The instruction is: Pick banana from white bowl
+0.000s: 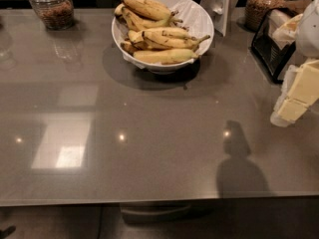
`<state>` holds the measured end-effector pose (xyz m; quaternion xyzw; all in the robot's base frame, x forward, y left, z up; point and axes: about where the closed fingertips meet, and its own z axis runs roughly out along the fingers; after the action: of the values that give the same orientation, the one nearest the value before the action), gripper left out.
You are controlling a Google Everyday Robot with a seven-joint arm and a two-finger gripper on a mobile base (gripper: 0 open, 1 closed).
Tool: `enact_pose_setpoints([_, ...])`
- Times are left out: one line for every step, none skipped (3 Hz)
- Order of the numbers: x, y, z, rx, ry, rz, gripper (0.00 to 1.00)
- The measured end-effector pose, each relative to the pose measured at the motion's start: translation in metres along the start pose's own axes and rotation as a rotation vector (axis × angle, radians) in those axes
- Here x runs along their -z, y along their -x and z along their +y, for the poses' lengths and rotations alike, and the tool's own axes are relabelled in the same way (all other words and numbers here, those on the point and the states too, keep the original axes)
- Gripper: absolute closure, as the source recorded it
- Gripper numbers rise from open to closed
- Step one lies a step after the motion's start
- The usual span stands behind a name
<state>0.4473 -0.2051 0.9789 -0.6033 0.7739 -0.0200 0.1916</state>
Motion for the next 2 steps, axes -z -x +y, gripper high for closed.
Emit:
enact_pose_setpoints([-0.006, 0.029, -0.017, 0.006, -0.024, -0.141, 0.00])
enact_pose_setpoints([-0.016, 0.069, -0.042, 0.014, -0.037, -0.288, 0.00])
